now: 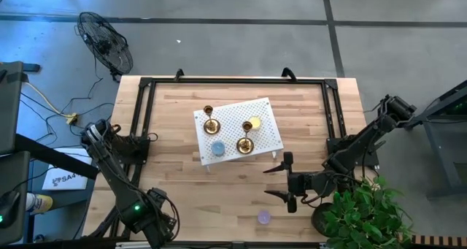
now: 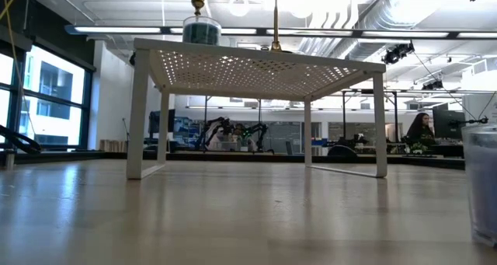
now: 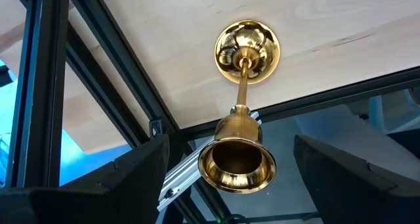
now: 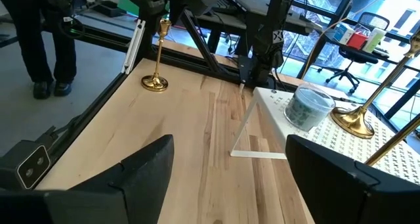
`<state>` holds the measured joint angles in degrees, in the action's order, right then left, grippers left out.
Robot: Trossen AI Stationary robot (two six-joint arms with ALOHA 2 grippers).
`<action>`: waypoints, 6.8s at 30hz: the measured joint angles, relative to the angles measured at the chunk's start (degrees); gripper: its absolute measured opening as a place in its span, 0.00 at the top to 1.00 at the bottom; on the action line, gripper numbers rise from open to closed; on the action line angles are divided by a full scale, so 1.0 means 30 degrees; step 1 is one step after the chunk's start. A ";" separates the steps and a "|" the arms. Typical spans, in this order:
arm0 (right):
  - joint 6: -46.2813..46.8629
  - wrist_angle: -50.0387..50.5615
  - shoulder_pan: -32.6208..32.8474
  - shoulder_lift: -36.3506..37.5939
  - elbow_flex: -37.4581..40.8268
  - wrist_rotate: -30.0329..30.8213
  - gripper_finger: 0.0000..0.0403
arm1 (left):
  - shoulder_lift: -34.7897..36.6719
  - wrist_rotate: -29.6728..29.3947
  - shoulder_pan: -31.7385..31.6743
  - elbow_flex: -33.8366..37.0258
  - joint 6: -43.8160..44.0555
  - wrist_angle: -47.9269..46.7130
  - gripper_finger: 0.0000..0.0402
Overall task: Pick & Place candle stick holders
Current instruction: Put the yellow candle holder on the shelf
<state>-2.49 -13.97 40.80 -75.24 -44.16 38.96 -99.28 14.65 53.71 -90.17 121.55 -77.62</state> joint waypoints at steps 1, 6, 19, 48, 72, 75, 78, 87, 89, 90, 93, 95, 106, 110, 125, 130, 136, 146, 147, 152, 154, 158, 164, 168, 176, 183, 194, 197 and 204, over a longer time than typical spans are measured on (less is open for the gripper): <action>-0.0003 0.0001 0.0000 0.0000 0.0000 0.0000 0.28 | -0.0002 0.0002 0.0000 0.0000 0.0004 -0.0005 0.21; -0.0009 0.0005 0.0000 0.0000 0.0000 0.0000 0.28 | -0.0002 -0.0090 0.0000 0.0000 -0.0004 -0.0022 0.21; -0.0017 0.0011 0.0000 0.0000 0.0000 0.0000 0.28 | -0.0009 -0.0533 0.0021 0.0000 -0.2130 -0.0102 0.21; 0.0391 0.0344 0.0003 -0.0007 0.0000 -0.0765 0.28 | -0.0781 -0.1073 0.0605 -0.0015 -0.2637 -0.0087 0.56; 0.0398 -0.0010 0.0036 -0.0007 0.0000 -0.1706 0.28 | -0.1111 -0.1951 0.0194 -0.0080 -0.3590 -0.0152 0.68; 0.0383 -0.0156 0.0036 -0.0007 0.0000 -0.2953 0.28 | -0.1109 -0.3109 -0.0006 -0.0063 -0.4060 0.0490 0.68; 0.0376 -0.0417 -0.0001 -0.0007 0.0000 -0.3976 0.28 | -0.1161 -0.3801 -0.0320 -0.0424 -0.4904 0.1246 0.68; 0.0238 -0.1014 -0.0268 -0.0007 0.0000 -0.4246 0.28 | -0.1311 -0.8126 -0.0428 -0.1791 -0.6515 0.1223 0.68; 0.0225 -0.1003 -0.0452 -0.0007 0.0000 -0.4577 0.28 | -0.1284 -0.9106 -0.0457 -0.1970 -0.6975 0.1119 0.68; 0.0227 -0.0989 -0.0567 -0.0007 0.0000 -0.4788 0.28 | -0.1289 -0.9650 -0.0551 -0.2048 -0.7096 0.0981 0.68; 0.0537 -0.1025 -0.0963 -0.0007 0.0000 -0.5468 0.28 | -0.1248 -1.1174 -0.0837 -0.2145 -0.7637 0.1113 0.68; 0.0833 -0.1023 -0.1267 -0.0007 0.0000 -0.5907 0.28 | -0.1248 -1.1685 -0.1242 -0.2157 -0.8564 0.1083 0.68; 0.1338 -0.1117 -0.1984 -0.0007 0.0000 -0.6822 0.28 | -0.1211 -1.3426 -0.4168 -0.2157 -1.5902 0.4867 0.68; 0.1338 -0.0854 -0.2155 -0.0007 0.0000 -0.6835 0.28 | -0.1211 -1.3877 -0.5266 -0.2171 -1.9398 0.6997 0.68; 0.2197 0.0805 -0.2614 -0.0058 0.0000 -0.6341 0.28 | -0.1175 -1.4626 -0.8303 -0.2178 -2.8780 1.3300 0.68; 0.2178 0.0915 -0.2865 -0.0058 0.0000 -0.5690 0.28 | -0.1175 -1.4781 -0.8451 -0.2178 -3.0254 1.3974 0.68; 0.2183 0.1017 -0.3232 -0.0297 0.0000 -0.5881 0.28 | -0.1175 -1.6021 -0.8444 -0.2178 -3.2226 1.4859 0.68; 0.2270 0.0901 -0.3592 -0.1100 0.0000 -0.6120 0.28 | -0.1175 -1.5509 -0.8574 -0.2186 -3.3375 1.5533 0.68; 0.2270 0.0856 -0.3565 -0.1100 0.0000 -0.6139 0.28 | -0.1199 -1.5502 -0.8581 -0.2186 -3.3338 1.5457 0.68; 0.2249 0.0574 -0.3350 -0.1100 0.0000 -0.6131 0.28 | -0.1299 -1.5158 -0.8568 -0.2186 -3.2566 1.4745 0.68; 0.2200 0.0468 -0.3270 -0.1100 0.0000 -0.6089 0.28 | -0.1299 -1.5181 -0.8561 -0.2186 -3.2209 1.4464 0.68; 0.2198 0.0396 -0.3206 -0.1093 0.0000 -0.6094 0.29 | -0.1321 -1.5184 -0.8563 -0.2186 -3.1992 1.4448 0.68; 0.2482 0.0413 -0.3228 -0.1093 0.0000 -0.6034 0.34 | -0.1321 -1.5232 -0.8575 -0.2186 -3.1988 1.4398 0.68; 0.2369 0.0413 -0.3220 -0.1093 0.0000 -0.6036 0.41 | -0.1328 -1.5232 -0.8575 -0.2186 -3.1980 1.4496 0.68; 0.1815 0.0420 -0.3310 -0.1086 0.0000 -0.6177 0.60 | -0.1328 -1.5264 -0.8692 -0.2186 -3.1985 1.4591 0.68; 0.1175 0.0427 -0.3388 -0.1086 0.0000 -0.6145 0.85 | -0.1328 -1.5271 -0.8786 -0.2186 -3.2068 1.4892 0.68; 0.0740 0.0676 -0.3402 -0.1064 0.0000 -0.5785 0.96 | -0.1357 -1.5283 -0.8772 -0.2186 -3.2070 1.5092 0.59; 0.0738 0.0730 -0.3402 -0.1064 0.0000 -0.5784 0.97 | -0.1357 -1.5188 -0.8772 -0.2186 -3.2068 1.5042 0.61; 0.0756 0.0827 -0.3359 -0.1064 -0.0007 -0.6332 0.98 | -0.1357 -1.4795 -0.8765 -0.2186 -3.2068 1.5089 0.66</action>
<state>-0.23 -11.49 30.72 -78.43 -44.18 19.96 -103.35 -29.74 27.42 -96.73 25.34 -32.36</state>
